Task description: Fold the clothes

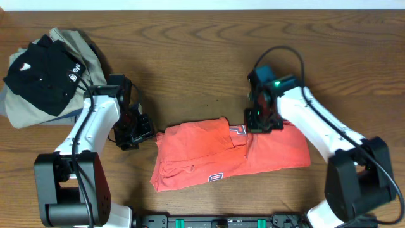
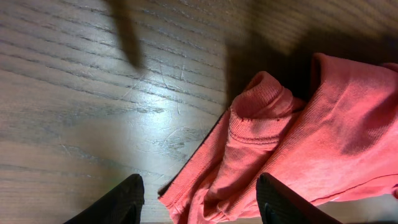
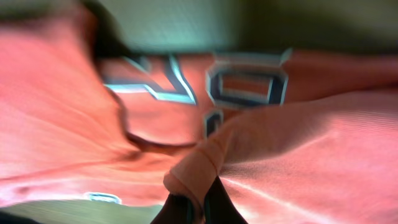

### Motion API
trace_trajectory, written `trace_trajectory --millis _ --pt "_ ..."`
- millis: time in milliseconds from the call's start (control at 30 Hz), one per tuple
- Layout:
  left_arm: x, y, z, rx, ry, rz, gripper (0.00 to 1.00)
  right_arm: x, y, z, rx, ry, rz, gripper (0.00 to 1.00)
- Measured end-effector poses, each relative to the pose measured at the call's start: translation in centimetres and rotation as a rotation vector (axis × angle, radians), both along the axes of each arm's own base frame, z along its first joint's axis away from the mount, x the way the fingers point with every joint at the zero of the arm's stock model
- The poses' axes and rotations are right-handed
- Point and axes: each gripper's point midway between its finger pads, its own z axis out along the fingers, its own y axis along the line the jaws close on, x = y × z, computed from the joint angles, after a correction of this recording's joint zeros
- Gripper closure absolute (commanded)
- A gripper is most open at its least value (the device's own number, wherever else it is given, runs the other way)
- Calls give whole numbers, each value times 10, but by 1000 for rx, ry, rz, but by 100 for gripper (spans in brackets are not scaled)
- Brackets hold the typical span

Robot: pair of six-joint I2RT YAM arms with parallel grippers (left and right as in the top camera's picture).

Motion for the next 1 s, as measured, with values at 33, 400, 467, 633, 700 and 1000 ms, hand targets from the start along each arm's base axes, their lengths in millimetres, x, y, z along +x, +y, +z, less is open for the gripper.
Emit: trace_trajectory --millis 33,400,467,633,700,1000 --pt "0 0 0 0 0 0 40 3 1 4 6 -15 -1 99" --pt "-1 0 0 0 4 0 40 -35 5 -17 -37 78 72 50" --pt "-1 0 0 0 4 0 40 -38 9 -20 -35 82 100 33" --pt "-2 0 0 0 10 0 39 -38 14 -20 -17 74 143 33" --pt "-4 0 1 0 16 0 39 -38 13 -20 -17 75 146 34" --pt "-5 -9 3 -61 6 -40 34 -33 -4 -16 -11 82 123 65"
